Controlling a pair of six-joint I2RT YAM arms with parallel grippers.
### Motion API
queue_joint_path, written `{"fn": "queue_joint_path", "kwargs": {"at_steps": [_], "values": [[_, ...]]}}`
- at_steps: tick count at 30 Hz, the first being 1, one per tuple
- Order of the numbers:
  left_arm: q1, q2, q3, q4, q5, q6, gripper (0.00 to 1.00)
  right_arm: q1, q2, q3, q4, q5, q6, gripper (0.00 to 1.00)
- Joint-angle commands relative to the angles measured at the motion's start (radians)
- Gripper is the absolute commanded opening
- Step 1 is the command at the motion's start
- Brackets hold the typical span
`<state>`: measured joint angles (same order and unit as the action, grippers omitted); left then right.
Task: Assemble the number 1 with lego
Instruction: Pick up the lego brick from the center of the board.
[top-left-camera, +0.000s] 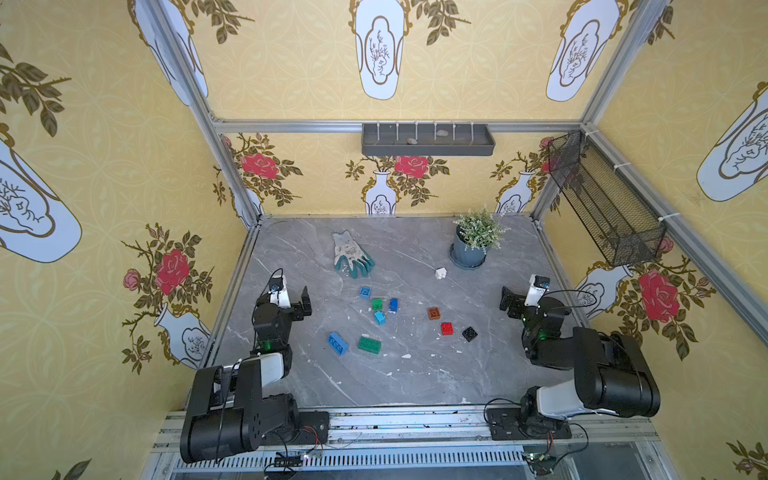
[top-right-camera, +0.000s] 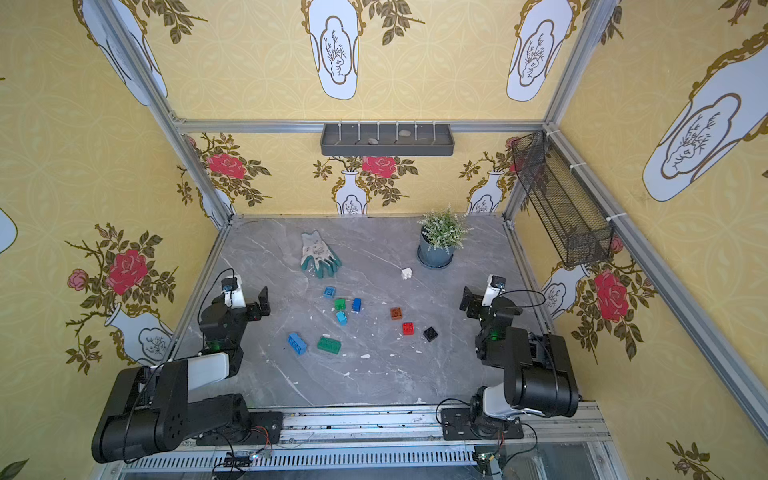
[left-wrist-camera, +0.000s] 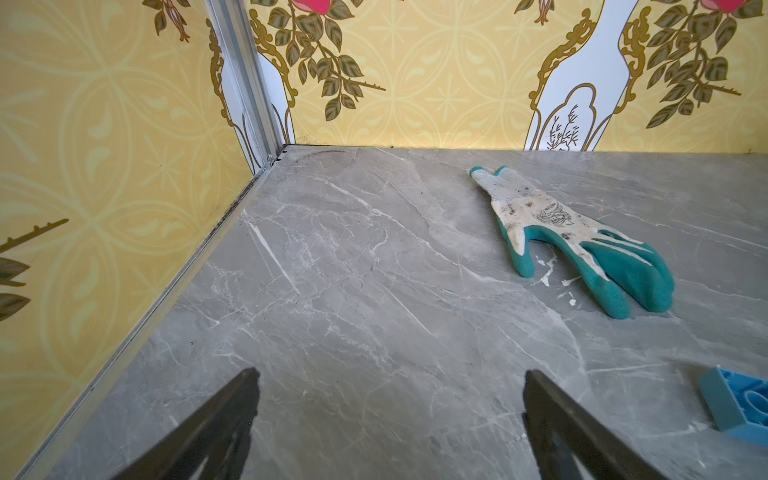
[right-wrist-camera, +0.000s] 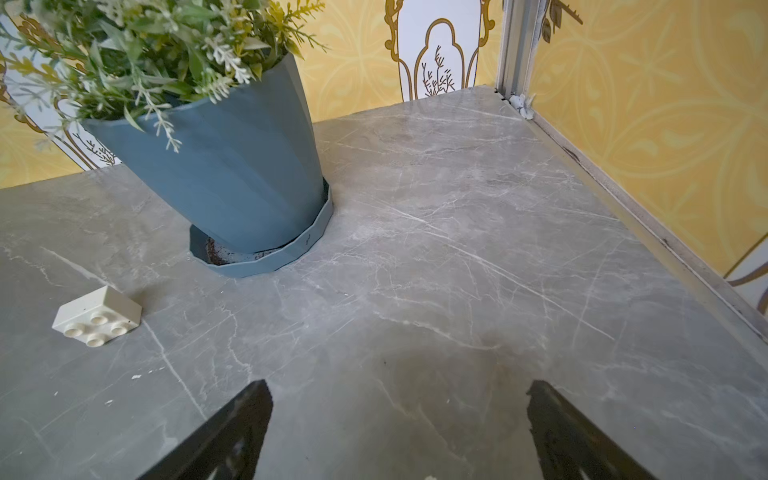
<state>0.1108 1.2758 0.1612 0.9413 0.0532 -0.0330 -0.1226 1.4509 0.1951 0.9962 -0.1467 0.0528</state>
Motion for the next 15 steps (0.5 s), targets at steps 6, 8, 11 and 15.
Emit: {"fn": "queue_joint_path", "kwargs": {"at_steps": [6, 8, 11, 15], "values": [[-0.002, -0.008, -0.006, 0.012, 0.000, 0.007, 1.00, 0.001, -0.012, -0.009, 0.023, 0.001, -0.005, 0.98], [-0.002, -0.009, -0.006, 0.012, 0.000, 0.006, 1.00, 0.001, -0.011, -0.008, 0.022, 0.001, -0.006, 0.98], [-0.001, -0.008, -0.007, 0.011, 0.000, 0.007, 1.00, 0.000, -0.012, -0.008, 0.022, 0.001, -0.005, 0.98], [-0.002, -0.004, -0.003, 0.009, -0.003, 0.007, 1.00, 0.001, -0.012, -0.007, 0.021, -0.002, -0.004, 0.98]]}}
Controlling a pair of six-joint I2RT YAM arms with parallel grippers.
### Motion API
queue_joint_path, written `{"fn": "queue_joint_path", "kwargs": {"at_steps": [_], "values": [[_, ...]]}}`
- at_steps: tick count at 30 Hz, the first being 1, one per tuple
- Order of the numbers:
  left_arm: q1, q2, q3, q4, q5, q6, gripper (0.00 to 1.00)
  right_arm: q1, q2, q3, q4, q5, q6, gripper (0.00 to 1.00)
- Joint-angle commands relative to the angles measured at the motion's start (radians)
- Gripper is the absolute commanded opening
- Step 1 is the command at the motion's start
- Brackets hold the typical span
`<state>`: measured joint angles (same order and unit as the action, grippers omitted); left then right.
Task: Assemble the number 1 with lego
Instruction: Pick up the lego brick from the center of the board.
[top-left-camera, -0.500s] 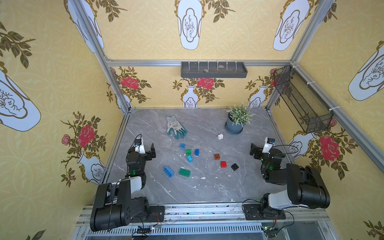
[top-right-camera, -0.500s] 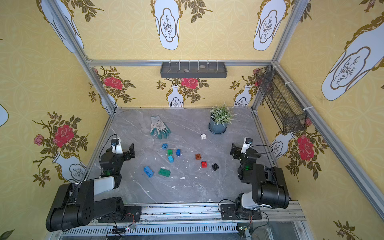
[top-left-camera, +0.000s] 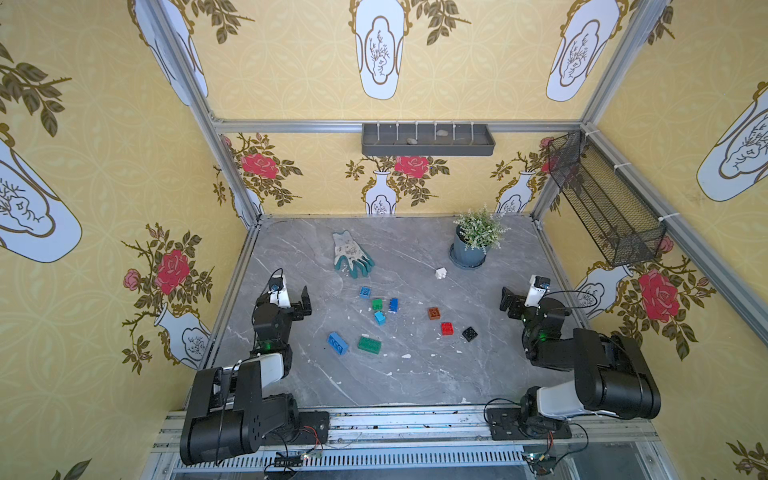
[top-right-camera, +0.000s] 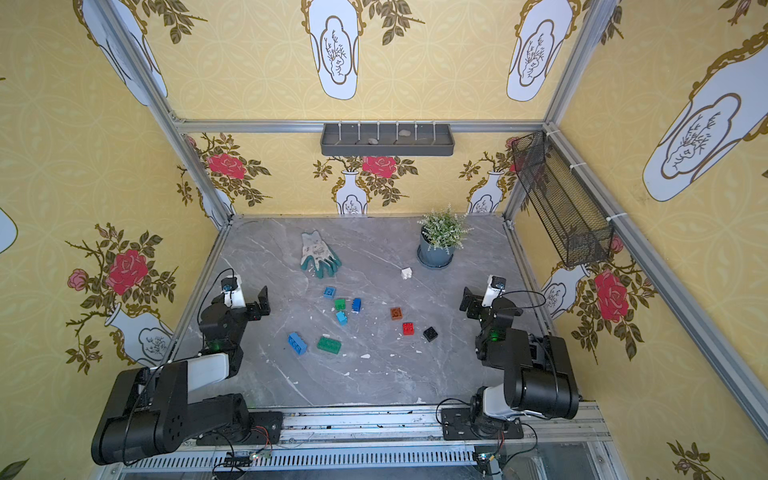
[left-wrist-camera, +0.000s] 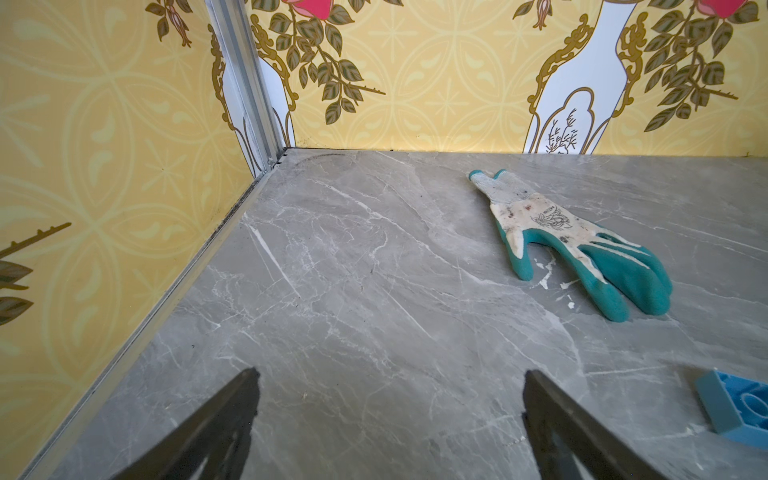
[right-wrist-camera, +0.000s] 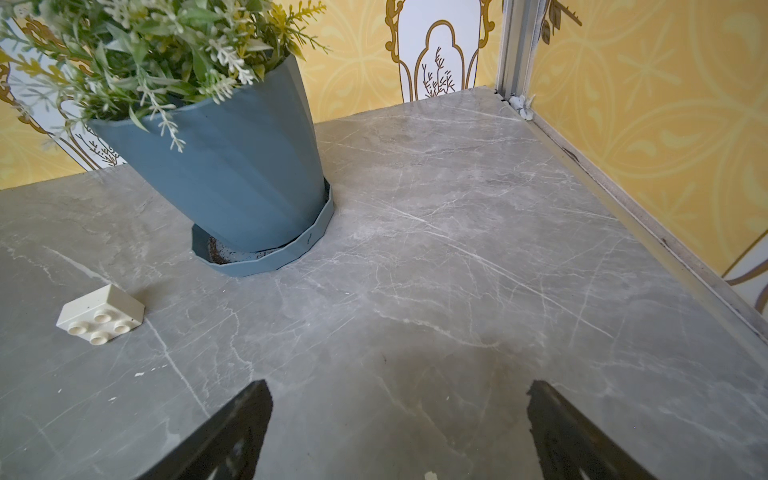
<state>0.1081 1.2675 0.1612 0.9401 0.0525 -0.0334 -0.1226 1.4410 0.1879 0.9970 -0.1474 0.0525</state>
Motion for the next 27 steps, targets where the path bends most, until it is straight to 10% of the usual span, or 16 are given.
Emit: {"fn": "queue_joint_path", "kwargs": {"at_steps": [1, 12, 18, 27], "values": [[-0.004, 0.007, 0.001, 0.008, -0.013, 0.009, 1.00, 0.001, 0.000, 0.000, 0.021, -0.003, -0.002, 0.98], [-0.056, -0.290, 0.022, -0.241, -0.200, -0.003, 1.00, -0.009, -0.333, -0.039, -0.158, 0.013, 0.004, 0.98], [-0.096, -0.486, 0.202, -0.736, -0.336, -0.129, 1.00, -0.046, -0.608, 0.039, -0.474, 0.125, 0.415, 0.98], [-0.092, -0.474, 0.467, -1.234, -0.484, -0.402, 1.00, -0.100, -0.566, 0.199, -0.751, -0.048, 0.624, 0.98]]}}
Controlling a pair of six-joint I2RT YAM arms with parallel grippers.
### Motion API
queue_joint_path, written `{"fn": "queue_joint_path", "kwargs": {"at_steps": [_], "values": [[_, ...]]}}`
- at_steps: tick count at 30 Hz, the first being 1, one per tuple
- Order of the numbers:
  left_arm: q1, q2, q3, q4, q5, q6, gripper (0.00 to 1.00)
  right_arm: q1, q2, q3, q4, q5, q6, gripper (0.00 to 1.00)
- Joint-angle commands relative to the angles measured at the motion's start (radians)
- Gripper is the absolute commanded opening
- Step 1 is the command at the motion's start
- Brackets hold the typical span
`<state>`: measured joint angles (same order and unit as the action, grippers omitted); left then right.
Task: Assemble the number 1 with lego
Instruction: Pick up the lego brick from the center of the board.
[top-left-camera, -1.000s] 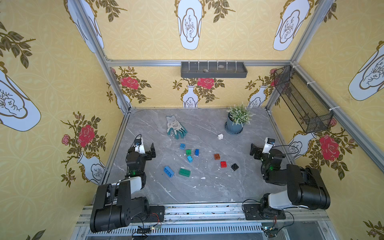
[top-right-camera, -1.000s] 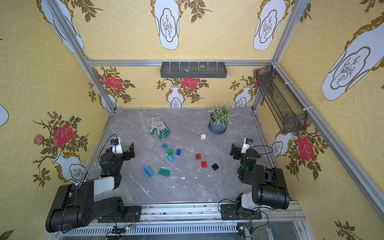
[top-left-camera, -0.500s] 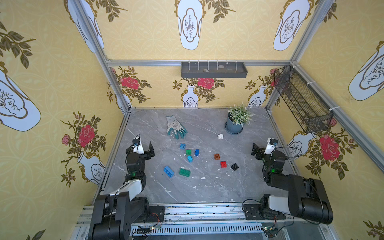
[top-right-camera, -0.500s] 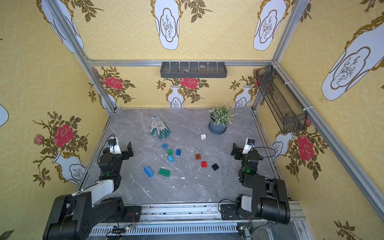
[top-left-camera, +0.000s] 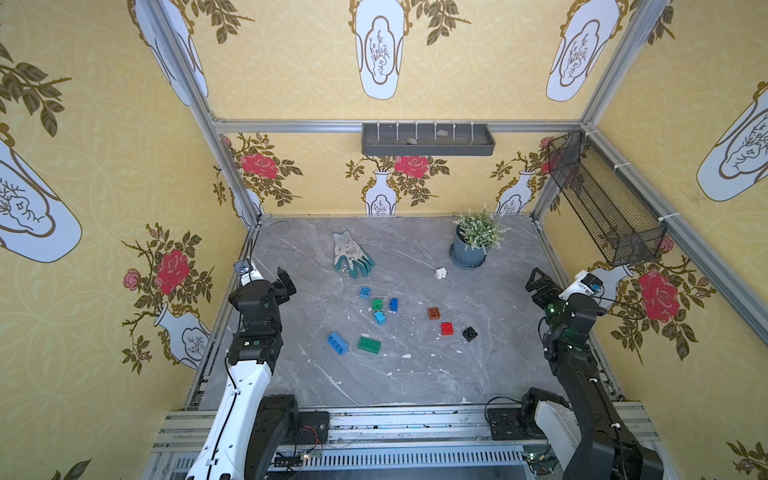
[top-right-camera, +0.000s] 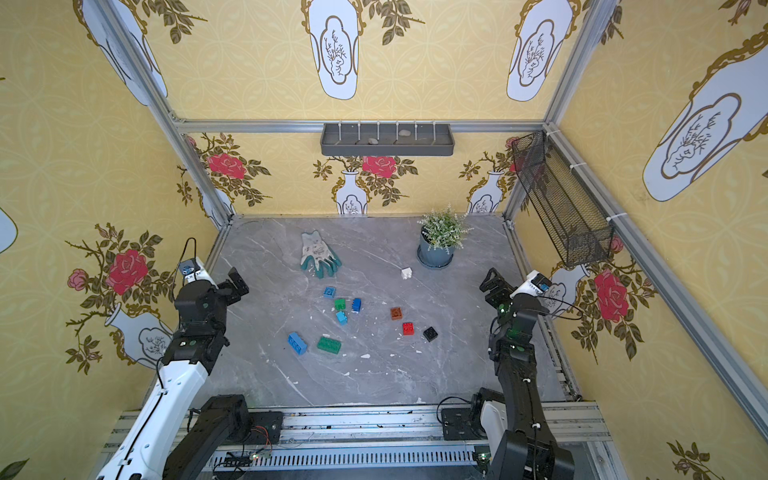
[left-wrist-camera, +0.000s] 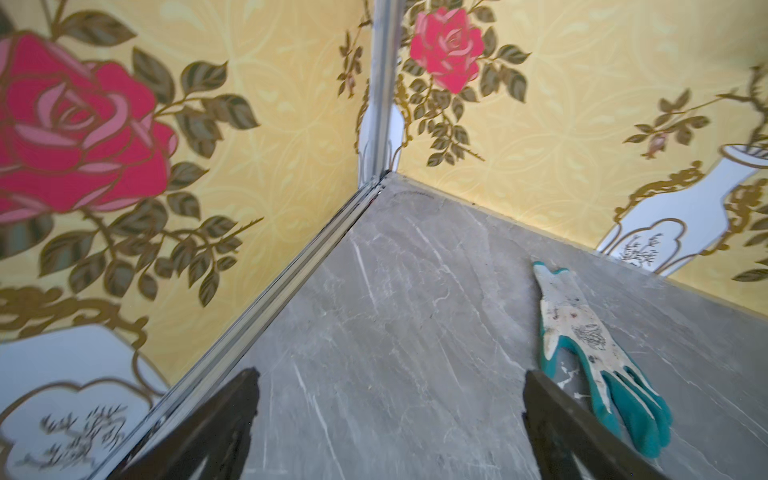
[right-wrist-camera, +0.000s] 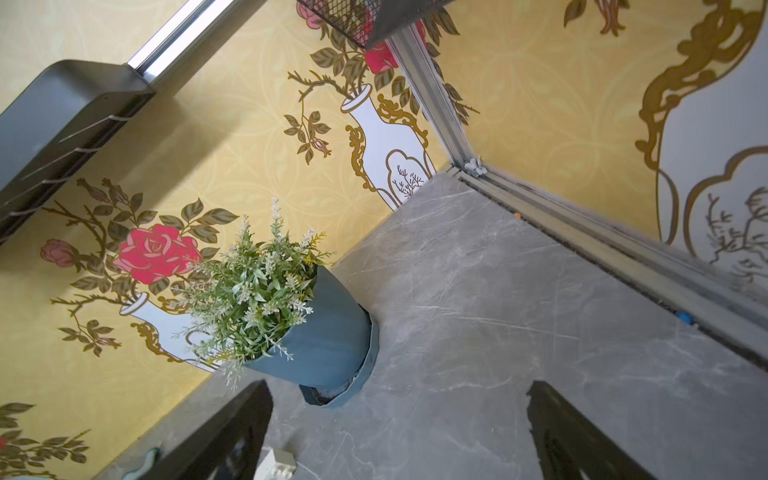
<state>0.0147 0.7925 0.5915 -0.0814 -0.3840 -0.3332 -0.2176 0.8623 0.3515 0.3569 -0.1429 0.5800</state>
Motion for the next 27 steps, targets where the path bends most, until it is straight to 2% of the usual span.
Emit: {"fn": "queue_joint_path", "kwargs": {"at_steps": [1, 6, 12, 18, 23, 27], "values": [[0.001, -0.007, 0.048, -0.230, -0.007, -0.109, 1.00, -0.009, 0.021, 0.054, -0.137, -0.062, 0.106, 0.98], [0.002, -0.049, 0.102, -0.354, 0.231, -0.245, 1.00, -0.003, 0.086, 0.191, -0.319, -0.158, 0.084, 0.98], [-0.025, 0.024, 0.205, -0.604, 0.416, -0.442, 0.99, 0.075, 0.141, 0.314, -0.508, -0.170, -0.021, 0.98], [-0.218, 0.103, 0.261, -0.868, 0.351, -0.613, 0.99, 0.128, 0.191, 0.378, -0.590, -0.156, -0.060, 0.98], [-0.401, 0.158, 0.268, -0.962, 0.294, -0.772, 0.98, 0.156, 0.209, 0.379, -0.585, -0.128, -0.061, 0.98], [-0.523, 0.260, 0.291, -0.997, 0.234, -0.862, 0.97, 0.162, 0.221, 0.372, -0.578, -0.111, -0.063, 0.98]]}}
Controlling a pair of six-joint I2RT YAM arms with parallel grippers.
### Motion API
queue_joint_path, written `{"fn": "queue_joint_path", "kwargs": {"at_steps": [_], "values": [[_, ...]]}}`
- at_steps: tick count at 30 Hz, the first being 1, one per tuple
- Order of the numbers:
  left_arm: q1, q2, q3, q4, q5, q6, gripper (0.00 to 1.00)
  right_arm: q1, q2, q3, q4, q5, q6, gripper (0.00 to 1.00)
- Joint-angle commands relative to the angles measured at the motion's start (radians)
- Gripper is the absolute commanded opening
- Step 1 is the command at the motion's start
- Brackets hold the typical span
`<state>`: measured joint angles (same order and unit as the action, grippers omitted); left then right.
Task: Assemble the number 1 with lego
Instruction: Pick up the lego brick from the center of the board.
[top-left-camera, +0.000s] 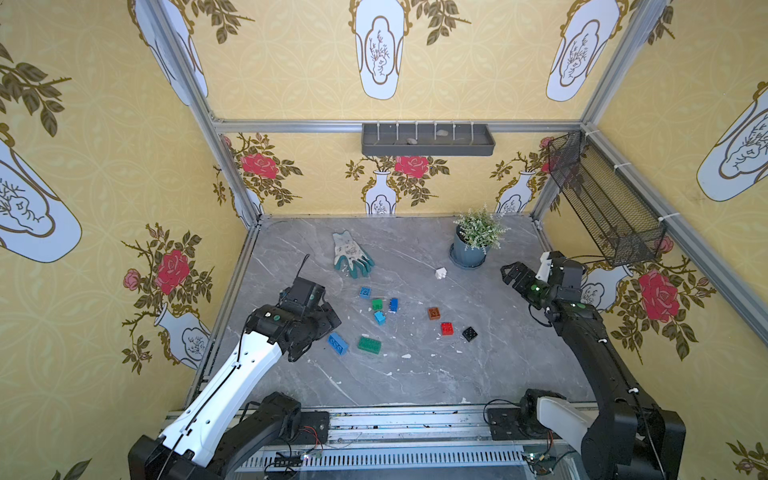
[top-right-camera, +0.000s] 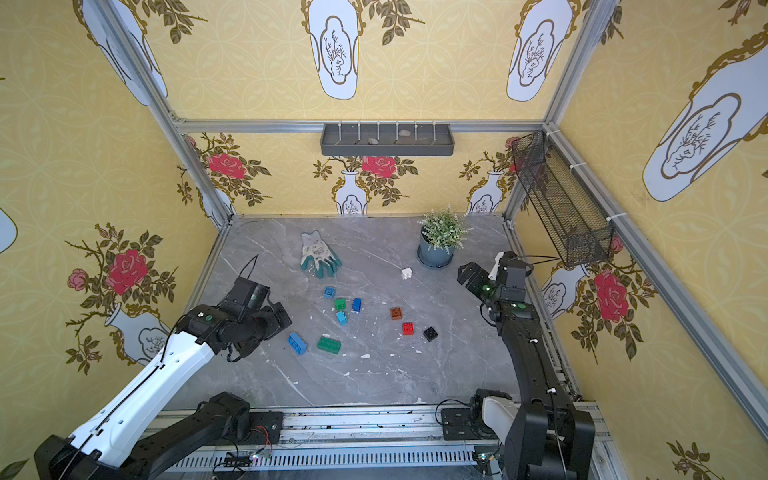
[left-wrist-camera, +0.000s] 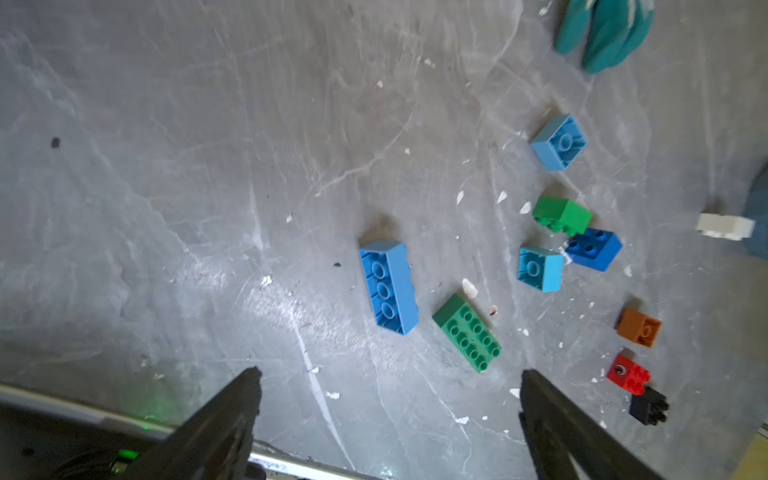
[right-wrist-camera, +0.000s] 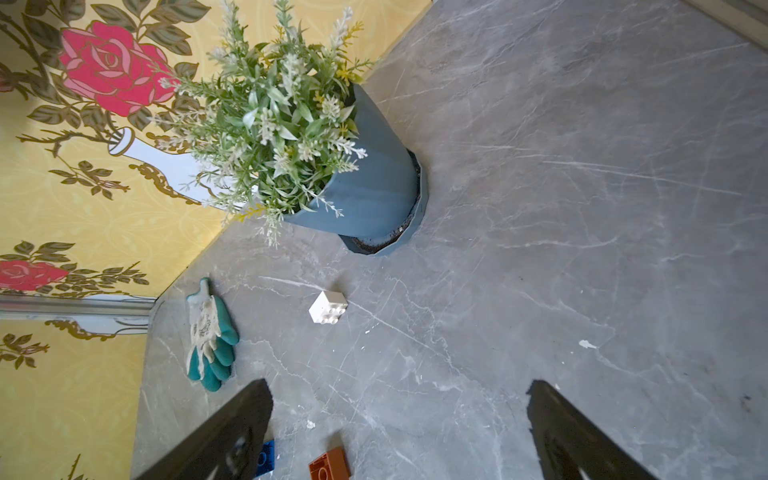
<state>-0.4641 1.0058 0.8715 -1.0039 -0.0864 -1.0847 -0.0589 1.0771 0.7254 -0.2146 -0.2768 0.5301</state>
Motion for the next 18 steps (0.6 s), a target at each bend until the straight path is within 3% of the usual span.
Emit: {"fn": "queue_joint_path", "kwargs": {"at_steps": [1, 18], "values": [[-0.059, 0.077, 0.020, -0.075, -0.069, -0.115, 0.96, 0.004, 0.006, -0.002, -0.007, 0.026, -0.013, 0.98], [-0.082, 0.512, 0.124, 0.055, -0.056, 0.026, 0.72, 0.005, -0.034, -0.061, -0.002, 0.064, -0.004, 0.98]]}}
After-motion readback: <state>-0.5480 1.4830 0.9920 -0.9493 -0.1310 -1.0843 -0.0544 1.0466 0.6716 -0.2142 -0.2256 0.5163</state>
